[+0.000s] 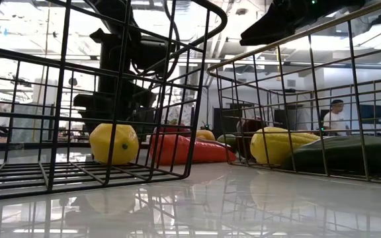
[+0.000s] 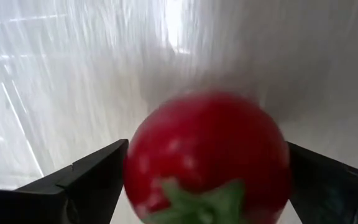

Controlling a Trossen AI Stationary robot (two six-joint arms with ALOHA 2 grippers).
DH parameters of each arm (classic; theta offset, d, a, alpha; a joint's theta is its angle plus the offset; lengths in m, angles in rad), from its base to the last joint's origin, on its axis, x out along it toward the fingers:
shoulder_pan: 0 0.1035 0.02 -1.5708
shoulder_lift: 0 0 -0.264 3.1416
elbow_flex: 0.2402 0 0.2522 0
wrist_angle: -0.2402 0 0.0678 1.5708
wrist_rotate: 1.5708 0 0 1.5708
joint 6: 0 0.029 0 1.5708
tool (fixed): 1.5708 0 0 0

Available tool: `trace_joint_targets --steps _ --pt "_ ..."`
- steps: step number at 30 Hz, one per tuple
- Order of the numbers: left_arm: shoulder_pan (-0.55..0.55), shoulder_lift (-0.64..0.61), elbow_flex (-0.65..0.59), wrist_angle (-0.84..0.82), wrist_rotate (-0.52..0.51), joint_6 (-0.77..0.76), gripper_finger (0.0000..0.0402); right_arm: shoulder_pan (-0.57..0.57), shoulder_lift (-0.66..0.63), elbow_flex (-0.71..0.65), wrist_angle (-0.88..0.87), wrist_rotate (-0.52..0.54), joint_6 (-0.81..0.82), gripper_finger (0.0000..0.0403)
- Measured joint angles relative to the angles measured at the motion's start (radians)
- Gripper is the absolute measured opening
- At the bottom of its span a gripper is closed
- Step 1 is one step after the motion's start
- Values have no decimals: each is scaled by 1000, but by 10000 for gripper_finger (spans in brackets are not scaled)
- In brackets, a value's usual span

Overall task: Sort produce into baskets
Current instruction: Put the top red tomato into the black wire basket

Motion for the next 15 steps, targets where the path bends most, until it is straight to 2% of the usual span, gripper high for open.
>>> trace_joint_targets --steps 9,15 --pt "0 0 0 41 7 -3 309 0 0 0 -22 0 8 268" --pt "0 0 41 -3 16 1 303 0 0 0 -22 0 8 268"
